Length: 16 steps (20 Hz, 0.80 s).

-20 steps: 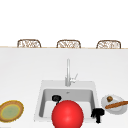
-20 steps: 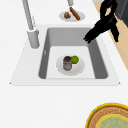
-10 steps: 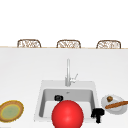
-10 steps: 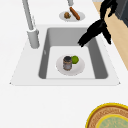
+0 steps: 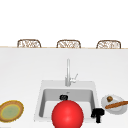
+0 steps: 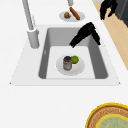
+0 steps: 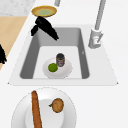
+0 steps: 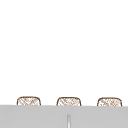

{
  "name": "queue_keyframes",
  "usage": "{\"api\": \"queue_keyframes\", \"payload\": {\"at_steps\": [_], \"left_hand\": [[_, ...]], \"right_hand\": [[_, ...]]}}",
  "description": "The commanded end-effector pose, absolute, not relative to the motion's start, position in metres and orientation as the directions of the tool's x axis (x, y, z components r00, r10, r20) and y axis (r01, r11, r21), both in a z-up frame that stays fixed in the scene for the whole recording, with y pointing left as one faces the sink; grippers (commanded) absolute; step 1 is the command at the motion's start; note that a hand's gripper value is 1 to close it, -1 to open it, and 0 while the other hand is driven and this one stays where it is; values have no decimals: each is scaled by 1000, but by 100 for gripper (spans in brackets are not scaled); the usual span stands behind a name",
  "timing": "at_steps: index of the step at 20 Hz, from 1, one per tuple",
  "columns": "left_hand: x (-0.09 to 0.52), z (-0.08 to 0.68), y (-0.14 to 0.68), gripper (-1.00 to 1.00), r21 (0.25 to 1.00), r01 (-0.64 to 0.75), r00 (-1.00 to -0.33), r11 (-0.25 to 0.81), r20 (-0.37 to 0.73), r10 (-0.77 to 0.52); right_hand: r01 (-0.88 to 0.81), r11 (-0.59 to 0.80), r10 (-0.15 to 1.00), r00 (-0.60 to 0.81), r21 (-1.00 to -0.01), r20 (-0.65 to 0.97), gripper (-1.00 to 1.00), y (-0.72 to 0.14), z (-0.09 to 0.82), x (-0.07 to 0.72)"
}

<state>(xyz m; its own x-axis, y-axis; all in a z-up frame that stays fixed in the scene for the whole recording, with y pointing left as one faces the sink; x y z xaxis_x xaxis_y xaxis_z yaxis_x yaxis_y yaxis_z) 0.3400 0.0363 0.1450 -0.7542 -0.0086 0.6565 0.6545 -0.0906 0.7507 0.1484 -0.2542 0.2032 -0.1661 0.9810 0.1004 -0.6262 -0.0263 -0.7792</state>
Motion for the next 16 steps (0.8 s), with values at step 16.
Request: {"api": "queue_keyframes", "payload": {"at_steps": [16], "left_hand": [[392, 88, 19, -100, 561, 818, -571, -128, 818, -63]], "right_hand": [[-626, -26, 981, -166, -779, 100, 0, -254, 203, 148]]}}
